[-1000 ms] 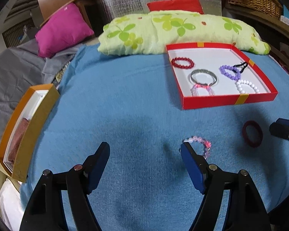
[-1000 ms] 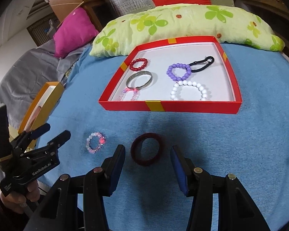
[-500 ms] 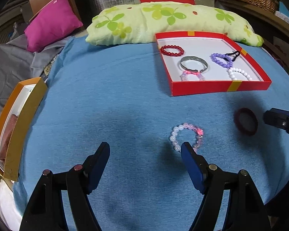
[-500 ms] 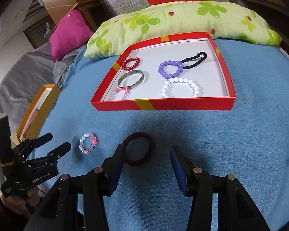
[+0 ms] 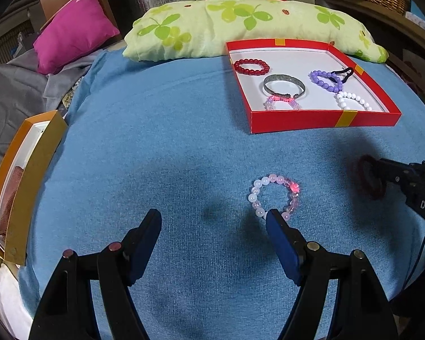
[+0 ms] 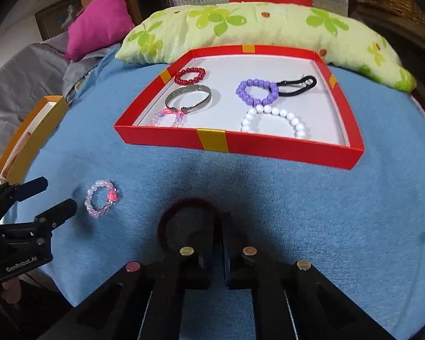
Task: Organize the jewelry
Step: 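Grasp the dark red bangle with the right tool while the left approaches the pink-lavender bracelet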
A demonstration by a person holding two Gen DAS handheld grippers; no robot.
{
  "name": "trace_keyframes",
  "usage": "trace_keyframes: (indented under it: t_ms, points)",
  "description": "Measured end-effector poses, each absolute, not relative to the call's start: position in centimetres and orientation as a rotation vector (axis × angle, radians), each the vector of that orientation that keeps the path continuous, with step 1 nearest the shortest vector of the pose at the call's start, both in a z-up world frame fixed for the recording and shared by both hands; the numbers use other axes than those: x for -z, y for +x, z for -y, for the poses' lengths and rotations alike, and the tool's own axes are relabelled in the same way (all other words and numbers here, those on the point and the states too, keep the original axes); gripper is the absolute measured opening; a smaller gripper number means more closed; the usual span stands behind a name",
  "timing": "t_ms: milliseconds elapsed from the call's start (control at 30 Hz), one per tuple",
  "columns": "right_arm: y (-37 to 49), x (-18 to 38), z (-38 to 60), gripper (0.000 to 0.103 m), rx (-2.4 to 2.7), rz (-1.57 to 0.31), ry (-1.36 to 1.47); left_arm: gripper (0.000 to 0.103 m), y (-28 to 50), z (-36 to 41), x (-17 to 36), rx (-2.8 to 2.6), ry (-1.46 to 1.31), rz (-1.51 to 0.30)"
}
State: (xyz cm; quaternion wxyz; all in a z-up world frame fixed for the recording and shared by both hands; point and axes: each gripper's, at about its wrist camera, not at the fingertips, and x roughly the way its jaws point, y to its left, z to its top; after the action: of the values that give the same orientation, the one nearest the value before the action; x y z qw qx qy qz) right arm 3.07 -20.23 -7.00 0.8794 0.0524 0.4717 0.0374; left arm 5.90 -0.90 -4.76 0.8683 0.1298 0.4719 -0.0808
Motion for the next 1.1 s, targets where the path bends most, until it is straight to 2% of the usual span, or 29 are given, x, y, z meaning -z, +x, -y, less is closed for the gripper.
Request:
trace_keyframes:
  t_ms: [267,767,1100]
  points:
    - [2.5,5.6,23.0,0.005,-0.035,-0.955,0.174,0.077,5.8,1.7,4.5,0.235,0.227,-0.989]
    - [2.7,7.1,23.9,0.005,-0.011,-1.035,0.207,0.077,6.9,3.8,7.1,0.234,0.188,-1.048]
    - [2.8,7.3,24.0,0.005,-0.012,-1.036,0.221,0.076,6.9,4.0,7.3,0.214,0.184,-1.010]
